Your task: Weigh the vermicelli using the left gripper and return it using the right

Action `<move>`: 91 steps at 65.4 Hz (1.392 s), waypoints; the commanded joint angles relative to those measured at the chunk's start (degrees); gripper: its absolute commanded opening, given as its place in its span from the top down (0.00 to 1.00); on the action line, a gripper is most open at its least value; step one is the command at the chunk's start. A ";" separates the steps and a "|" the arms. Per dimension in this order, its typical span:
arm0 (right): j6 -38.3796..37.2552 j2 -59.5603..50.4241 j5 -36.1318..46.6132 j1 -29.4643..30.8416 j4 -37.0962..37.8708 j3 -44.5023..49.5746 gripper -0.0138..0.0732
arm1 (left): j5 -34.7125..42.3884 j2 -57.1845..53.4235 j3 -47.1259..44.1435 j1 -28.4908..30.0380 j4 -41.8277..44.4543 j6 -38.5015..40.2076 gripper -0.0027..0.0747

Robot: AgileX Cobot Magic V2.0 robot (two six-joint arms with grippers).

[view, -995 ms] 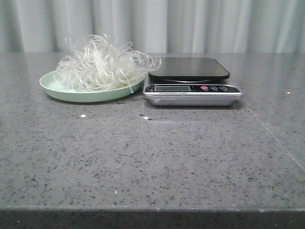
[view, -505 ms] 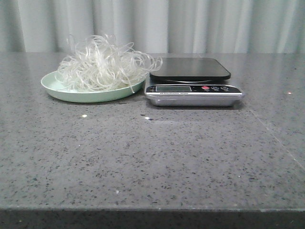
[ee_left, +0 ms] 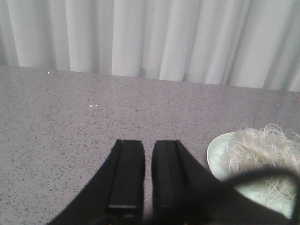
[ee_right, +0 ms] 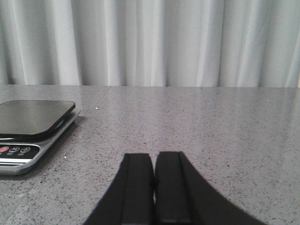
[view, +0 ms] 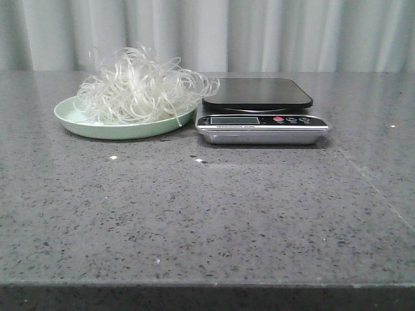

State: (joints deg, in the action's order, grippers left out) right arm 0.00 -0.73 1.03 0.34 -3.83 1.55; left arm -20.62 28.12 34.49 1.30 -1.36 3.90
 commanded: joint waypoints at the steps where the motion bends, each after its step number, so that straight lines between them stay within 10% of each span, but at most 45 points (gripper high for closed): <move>1: 0.33 -0.87 4.20 -0.17 0.33 -0.42 0.65 | 4.06 1.56 2.33 -0.17 -0.59 0.35 0.50; 13: 0.33 -0.87 4.20 -0.17 0.33 -0.42 0.65 | 2.85 6.83 7.74 -3.76 -0.59 0.35 0.15; 49: 0.33 -0.87 4.20 -0.17 0.33 -0.42 0.65 | -14.23 45.85 36.93 -23.19 -0.71 -1.55 0.15; 91: 0.33 -0.87 4.20 -0.17 0.33 -0.42 0.65 | -27.68 75.80 56.71 -25.84 -1.59 -1.55 0.17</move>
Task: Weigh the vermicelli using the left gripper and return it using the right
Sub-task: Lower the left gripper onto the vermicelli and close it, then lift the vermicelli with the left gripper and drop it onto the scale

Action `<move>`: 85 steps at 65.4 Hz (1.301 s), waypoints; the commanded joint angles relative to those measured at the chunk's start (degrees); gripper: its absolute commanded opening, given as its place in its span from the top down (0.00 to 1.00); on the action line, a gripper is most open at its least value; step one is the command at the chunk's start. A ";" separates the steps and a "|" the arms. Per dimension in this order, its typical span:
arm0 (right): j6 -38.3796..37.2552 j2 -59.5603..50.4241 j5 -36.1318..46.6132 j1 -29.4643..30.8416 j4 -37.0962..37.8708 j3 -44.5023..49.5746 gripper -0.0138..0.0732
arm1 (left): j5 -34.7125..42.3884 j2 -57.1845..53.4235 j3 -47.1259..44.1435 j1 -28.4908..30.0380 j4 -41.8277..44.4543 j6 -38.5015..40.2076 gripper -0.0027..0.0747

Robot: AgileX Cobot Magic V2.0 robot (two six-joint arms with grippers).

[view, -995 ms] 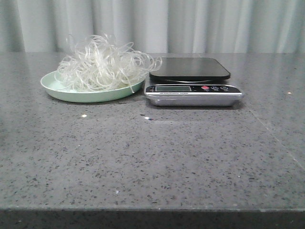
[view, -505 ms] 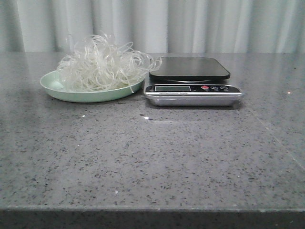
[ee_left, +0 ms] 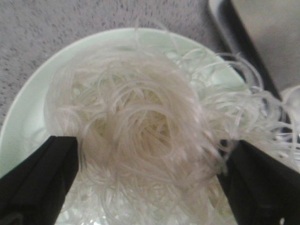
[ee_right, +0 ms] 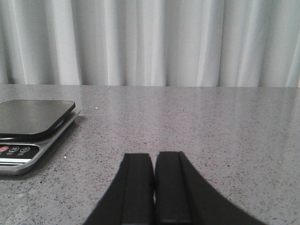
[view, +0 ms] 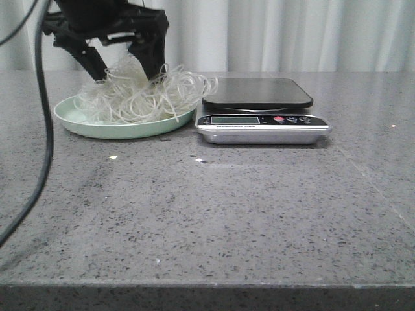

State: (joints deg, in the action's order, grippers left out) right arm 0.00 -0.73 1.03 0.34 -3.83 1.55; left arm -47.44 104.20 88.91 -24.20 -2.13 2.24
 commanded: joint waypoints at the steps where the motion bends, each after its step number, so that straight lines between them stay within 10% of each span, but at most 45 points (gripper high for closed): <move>1: 0.33 -0.87 4.20 -0.17 0.33 -0.42 0.65 | -1.00 -0.14 2.28 -0.35 -0.82 0.11 0.18; 16: 0.33 -0.87 4.20 -0.17 0.33 -0.42 0.65 | -1.27 0.61 4.10 -0.35 -0.82 0.11 0.83; 68: 0.33 -0.87 4.20 -0.17 0.33 -0.42 0.65 | 6.27 6.49 26.41 -10.42 -8.35 -0.75 0.78; 85: 0.33 -0.87 4.20 -0.17 0.33 -0.42 0.65 | 2.12 9.17 26.52 -10.52 -8.35 -0.75 0.38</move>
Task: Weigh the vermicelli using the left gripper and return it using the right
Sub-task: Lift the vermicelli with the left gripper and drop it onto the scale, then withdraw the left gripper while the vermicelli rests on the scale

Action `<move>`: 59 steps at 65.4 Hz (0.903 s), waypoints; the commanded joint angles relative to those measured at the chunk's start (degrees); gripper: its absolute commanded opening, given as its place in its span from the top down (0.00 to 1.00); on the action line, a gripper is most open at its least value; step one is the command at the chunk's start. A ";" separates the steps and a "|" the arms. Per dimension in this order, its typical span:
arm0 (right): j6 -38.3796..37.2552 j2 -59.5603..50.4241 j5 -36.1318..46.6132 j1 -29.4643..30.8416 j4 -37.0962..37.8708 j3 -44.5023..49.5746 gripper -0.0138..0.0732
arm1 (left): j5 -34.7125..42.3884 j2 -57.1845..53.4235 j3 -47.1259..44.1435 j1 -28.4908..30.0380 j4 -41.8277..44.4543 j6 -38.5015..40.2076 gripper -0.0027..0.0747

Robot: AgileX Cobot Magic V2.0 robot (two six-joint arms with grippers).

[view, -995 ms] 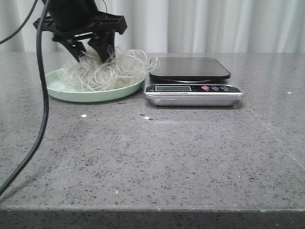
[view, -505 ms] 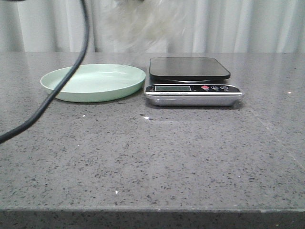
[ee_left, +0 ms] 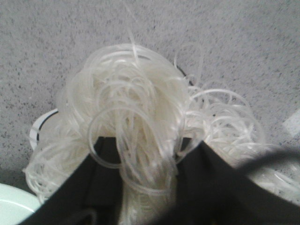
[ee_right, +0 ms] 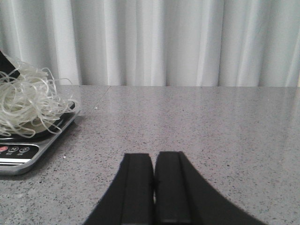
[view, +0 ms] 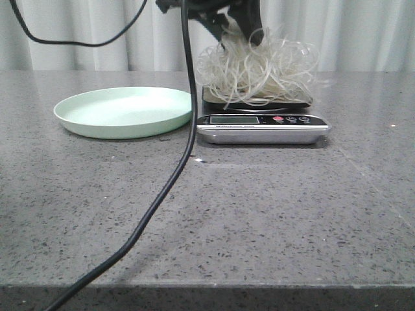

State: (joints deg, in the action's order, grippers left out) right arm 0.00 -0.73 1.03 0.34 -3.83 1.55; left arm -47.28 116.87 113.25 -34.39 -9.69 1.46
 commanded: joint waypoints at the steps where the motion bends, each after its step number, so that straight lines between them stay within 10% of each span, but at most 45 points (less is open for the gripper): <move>1: 0.33 -0.87 4.20 -0.17 0.33 -0.42 0.65 | 1.83 -3.63 2.34 -0.32 -0.79 0.03 0.34; 35: 0.33 -0.87 4.20 -0.17 0.33 -0.42 0.65 | -8.76 -13.30 9.23 -0.21 10.68 0.03 0.22; 59: 0.33 -0.87 4.20 -0.17 0.33 -0.42 0.65 | -1.75 -29.66 -12.29 2.16 14.15 0.40 0.22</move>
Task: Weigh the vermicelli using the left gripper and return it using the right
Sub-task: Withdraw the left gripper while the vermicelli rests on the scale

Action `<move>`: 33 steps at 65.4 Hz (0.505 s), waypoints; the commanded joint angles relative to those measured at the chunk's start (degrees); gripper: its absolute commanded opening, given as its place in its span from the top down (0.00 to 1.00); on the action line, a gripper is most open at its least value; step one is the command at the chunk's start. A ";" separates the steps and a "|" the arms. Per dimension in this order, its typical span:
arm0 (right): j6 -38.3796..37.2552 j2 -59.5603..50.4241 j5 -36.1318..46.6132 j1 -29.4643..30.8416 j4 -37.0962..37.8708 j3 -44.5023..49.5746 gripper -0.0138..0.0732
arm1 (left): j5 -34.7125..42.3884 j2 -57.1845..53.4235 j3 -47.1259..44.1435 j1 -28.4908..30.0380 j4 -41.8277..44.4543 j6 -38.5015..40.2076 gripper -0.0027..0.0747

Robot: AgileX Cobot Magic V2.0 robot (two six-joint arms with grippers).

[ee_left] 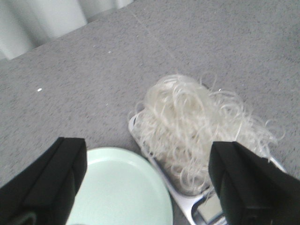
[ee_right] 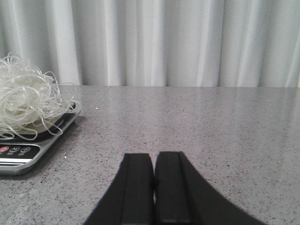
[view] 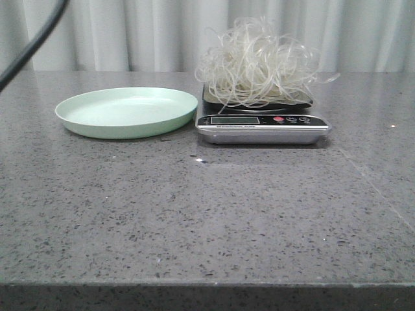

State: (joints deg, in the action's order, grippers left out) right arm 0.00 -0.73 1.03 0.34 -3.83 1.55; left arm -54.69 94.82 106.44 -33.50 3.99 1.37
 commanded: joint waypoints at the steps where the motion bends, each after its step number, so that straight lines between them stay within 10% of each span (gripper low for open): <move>1: 0.33 -0.87 4.20 -0.17 0.33 -0.42 0.65 | 6.27 -8.88 -6.81 1.65 0.47 0.49 0.22; 33: 0.33 -0.87 4.20 -0.17 0.33 -0.42 0.65 | 24.54 -46.62 -50.09 2.28 -1.79 0.49 0.22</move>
State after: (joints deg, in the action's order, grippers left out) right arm 0.00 -0.73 1.03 0.34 -3.83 1.55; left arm -37.06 55.21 60.43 -31.12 3.06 1.37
